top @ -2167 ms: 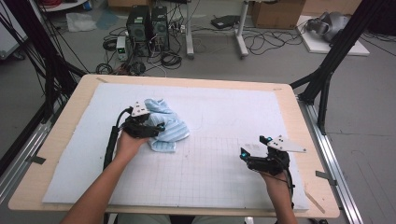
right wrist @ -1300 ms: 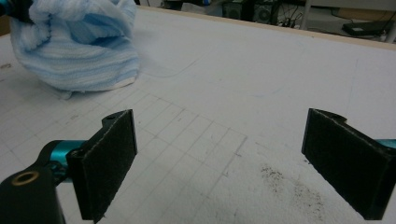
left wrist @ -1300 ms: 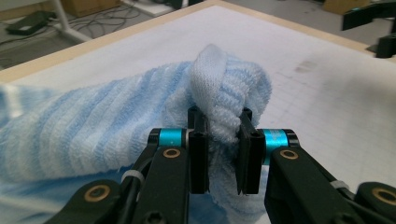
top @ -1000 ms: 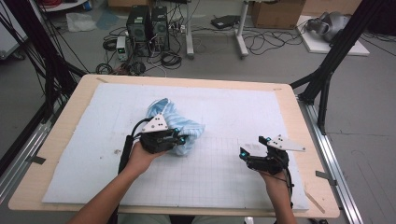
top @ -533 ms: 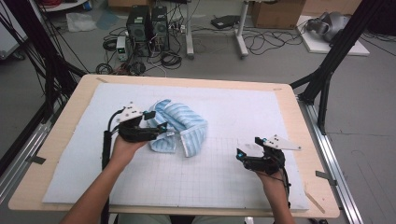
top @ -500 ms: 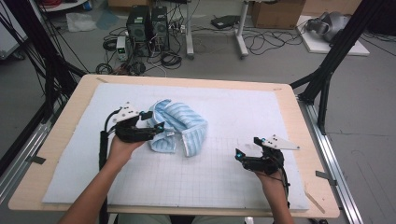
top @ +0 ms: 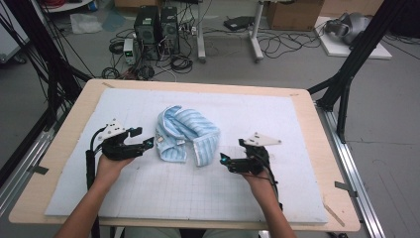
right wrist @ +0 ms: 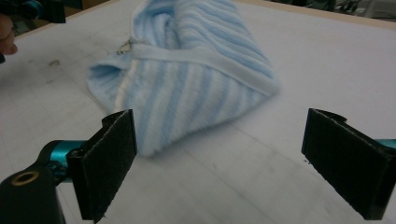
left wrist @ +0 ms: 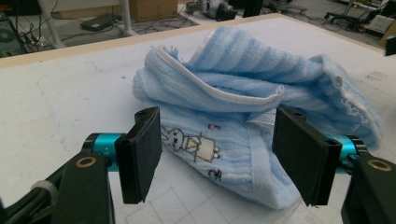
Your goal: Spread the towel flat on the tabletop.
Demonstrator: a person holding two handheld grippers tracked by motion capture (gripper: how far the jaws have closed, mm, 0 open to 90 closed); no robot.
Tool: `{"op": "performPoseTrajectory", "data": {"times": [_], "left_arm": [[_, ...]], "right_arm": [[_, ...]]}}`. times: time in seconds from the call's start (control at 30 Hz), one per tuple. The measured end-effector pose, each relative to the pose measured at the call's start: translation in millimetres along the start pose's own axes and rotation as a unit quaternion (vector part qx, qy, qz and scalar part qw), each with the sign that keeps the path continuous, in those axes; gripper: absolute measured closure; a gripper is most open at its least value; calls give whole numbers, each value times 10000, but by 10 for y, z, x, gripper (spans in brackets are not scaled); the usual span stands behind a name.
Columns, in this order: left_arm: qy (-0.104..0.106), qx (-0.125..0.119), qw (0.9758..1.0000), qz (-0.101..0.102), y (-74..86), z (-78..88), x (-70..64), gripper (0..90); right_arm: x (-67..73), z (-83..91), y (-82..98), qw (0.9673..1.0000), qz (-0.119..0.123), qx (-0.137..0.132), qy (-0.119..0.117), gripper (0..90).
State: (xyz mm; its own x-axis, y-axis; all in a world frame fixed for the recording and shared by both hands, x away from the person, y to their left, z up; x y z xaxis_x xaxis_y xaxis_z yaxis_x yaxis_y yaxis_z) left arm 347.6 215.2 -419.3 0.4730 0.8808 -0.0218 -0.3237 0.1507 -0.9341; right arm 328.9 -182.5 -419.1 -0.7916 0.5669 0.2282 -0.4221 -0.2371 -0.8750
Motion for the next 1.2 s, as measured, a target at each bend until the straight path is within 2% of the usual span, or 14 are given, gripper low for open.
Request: {"op": "performPoseTrajectory", "data": {"times": [0.2,0.3,0.37,0.43,0.47,0.5,0.53,0.57,0.63,0.8,0.9,1.03,1.13,1.2], "left_arm": [[-28,32,10000,-10,10,-4,10,350],[-66,8,10000,29,16,15,44,358],[-97,24,9999,70,27,23,63,359],[-111,40,9999,62,37,25,74,364],[-113,50,9999,55,40,24,73,364],[-122,57,9999,42,44,20,69,370],[-127,69,9999,36,46,19,64,370],[-122,81,9999,2,49,17,61,383],[-125,137,9998,-57,62,13,55,400],[-160,187,9997,-44,88,9,81,410],[-184,196,9996,-16,91,13,86,411],[-180,206,9996,-65,90,6,63,411],[-162,232,9996,-99,94,-12,38,414],[-137,238,9995,-125,98,-26,26,416]], "right_arm": [[83,-426,-176,9995,20,283,-171,94],[72,-618,-187,9989,-29,447,-108,95],[57,-752,-143,9969,-86,773,80,110],[34,-797,-112,9948,-81,998,182,277],[34,-797,-112,9948,-81,998,182,277],[-11,-811,-79,9916,19,1264,271,553],[-11,-811,-79,9916,19,1264,271,553],[-34,-780,-65,9921,50,1230,227,738],[-44,-723,-65,9926,102,1197,204,776],[-87,-466,-44,9944,9,1056,-43,789],[-127,-108,4,9955,-26,926,-216,788],[-157,138,46,9964,-29,819,-196,787],[-240,413,131,9980,-162,608,82,786],[-257,452,146,9980,-237,565,134,786]]}}
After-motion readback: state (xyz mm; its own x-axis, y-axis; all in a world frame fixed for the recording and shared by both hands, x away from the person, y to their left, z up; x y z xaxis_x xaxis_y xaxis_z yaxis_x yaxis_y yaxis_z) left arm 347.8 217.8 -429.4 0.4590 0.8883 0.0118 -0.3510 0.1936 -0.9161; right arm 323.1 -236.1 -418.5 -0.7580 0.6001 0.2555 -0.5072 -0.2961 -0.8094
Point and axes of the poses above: each handheld gripper's, and its own axes: z roughly backward along the jaws, y roughly out of its underside, x roughly to its left, the point moved 1 cm from there along -z, roughly forward along the jaws, and after that the axes turned 13 degrees about -y, right-handed, at the moved point
